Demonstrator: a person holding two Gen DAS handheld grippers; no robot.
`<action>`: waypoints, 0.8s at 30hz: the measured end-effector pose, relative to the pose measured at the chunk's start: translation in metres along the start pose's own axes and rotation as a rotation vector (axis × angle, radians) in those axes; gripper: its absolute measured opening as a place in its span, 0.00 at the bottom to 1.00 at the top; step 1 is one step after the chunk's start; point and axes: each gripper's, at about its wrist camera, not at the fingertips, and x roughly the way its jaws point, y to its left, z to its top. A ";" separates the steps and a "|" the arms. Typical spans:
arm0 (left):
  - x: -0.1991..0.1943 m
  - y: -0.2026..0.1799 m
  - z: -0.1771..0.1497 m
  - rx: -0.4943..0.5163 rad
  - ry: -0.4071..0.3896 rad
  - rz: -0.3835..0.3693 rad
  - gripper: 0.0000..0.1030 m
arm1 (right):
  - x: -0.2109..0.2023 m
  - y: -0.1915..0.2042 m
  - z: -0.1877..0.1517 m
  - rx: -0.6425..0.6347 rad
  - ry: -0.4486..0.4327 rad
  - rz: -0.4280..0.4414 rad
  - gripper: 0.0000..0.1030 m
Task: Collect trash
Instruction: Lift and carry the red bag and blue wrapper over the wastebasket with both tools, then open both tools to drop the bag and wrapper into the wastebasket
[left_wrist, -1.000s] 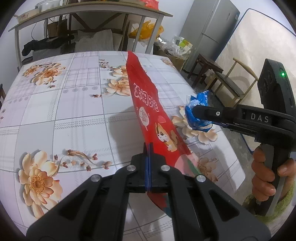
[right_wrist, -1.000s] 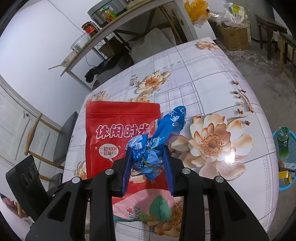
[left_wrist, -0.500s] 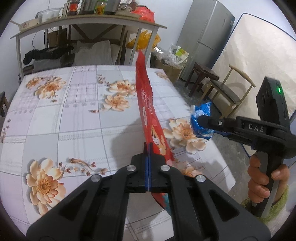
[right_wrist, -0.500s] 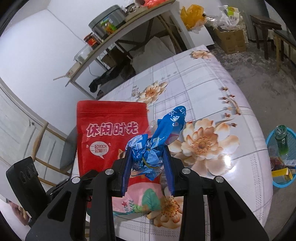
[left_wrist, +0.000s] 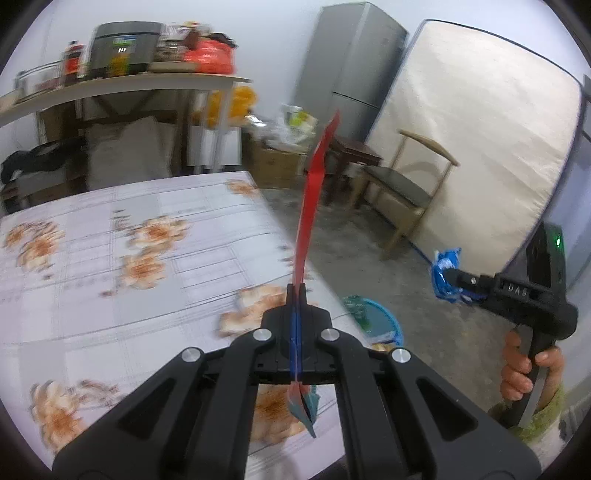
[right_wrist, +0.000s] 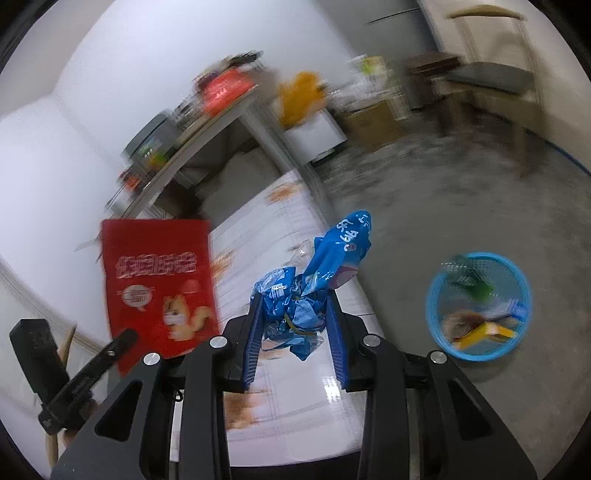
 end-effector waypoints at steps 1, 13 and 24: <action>0.007 -0.007 0.002 0.011 0.007 -0.016 0.00 | -0.007 -0.014 -0.001 0.024 -0.011 -0.023 0.31; 0.135 -0.119 0.008 0.252 0.258 -0.129 0.00 | -0.002 -0.161 -0.044 0.337 0.031 -0.141 0.31; 0.289 -0.227 -0.027 0.650 0.499 -0.130 0.00 | 0.023 -0.222 -0.076 0.480 0.080 -0.144 0.31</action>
